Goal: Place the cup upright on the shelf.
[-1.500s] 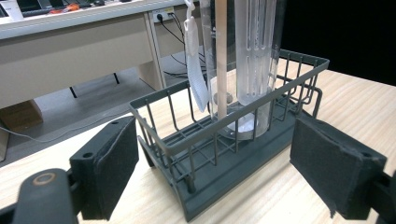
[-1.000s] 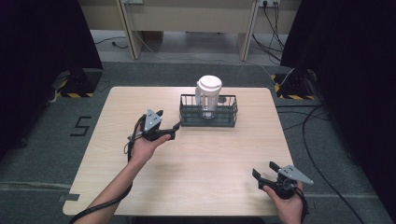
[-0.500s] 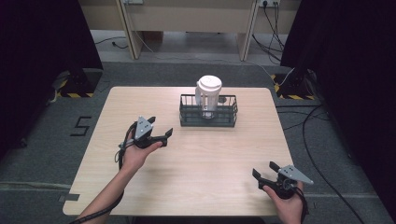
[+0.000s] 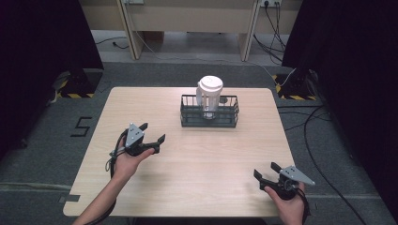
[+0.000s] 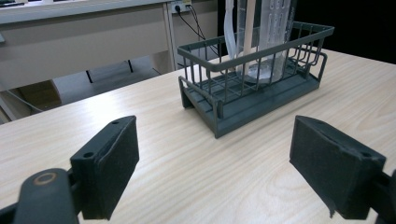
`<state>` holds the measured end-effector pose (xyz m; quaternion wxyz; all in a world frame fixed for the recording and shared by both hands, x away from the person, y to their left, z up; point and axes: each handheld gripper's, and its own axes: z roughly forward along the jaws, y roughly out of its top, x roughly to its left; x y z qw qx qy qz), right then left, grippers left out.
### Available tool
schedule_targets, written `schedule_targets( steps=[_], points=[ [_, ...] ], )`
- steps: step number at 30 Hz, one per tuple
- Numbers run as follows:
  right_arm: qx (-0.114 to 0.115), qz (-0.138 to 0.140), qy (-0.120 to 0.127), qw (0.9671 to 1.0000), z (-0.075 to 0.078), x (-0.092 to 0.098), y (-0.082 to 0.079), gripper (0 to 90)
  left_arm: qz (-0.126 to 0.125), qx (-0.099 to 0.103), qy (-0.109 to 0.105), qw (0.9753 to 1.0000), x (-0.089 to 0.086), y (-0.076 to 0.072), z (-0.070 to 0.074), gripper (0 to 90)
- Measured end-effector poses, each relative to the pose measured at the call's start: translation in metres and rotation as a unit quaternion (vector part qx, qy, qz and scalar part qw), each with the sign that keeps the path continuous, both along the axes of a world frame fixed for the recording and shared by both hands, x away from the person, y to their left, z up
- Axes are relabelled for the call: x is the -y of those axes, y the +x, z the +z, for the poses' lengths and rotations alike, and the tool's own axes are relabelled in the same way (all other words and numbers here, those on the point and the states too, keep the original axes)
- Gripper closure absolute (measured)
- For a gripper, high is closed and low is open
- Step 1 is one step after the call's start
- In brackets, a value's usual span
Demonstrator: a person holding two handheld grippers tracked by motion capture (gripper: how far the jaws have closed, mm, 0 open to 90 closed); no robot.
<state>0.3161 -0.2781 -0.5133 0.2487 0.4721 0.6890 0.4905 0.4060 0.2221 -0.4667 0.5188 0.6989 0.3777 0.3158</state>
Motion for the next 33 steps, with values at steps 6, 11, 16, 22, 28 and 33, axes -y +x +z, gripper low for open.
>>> schedule_targets(
  steps=[6, 11, 16, 22, 28, 33],
  points=[
    [0.0, 0.0, 0.001, 1.0, 0.0, 0.0, 0.0, 18.4, 0.011, -0.004, 0.002, 0.9999, -0.013, -0.011, -0.007, 15.3],
    [-0.001, 0.0, 0.001, 1.0, 0.0, 0.0, 0.0, 18.4, 0.017, -0.013, 0.003, 0.9998, -0.024, -0.02, -0.015, 15.3],
    [-0.004, -0.002, 0.005, 1.0, 0.0, 0.0, 0.0, 18.4, 0.026, -0.019, 0.011, 0.9994, -0.034, -0.031, -0.024, 15.3],
    [-0.003, -0.002, 0.004, 1.0, 0.0, 0.0, 0.0, 18.5, 0.036, -0.019, 0.018, 0.999, -0.042, -0.039, -0.033, 15.3],
    [-0.004, -0.003, 0.002, 1.0, 0.0, 0.0, 0.0, 18.5, 0.051, -0.024, 0.002, 0.9984, -0.049, -0.044, -0.041, 15.3],
    [-0.005, 0.0, 0.0, 1.0, 0.0, 0.0, 0.0, 18.6, 0.053, -0.019, -0.002, 0.9984, -0.049, -0.046, -0.04, 15.4]
  ],
)
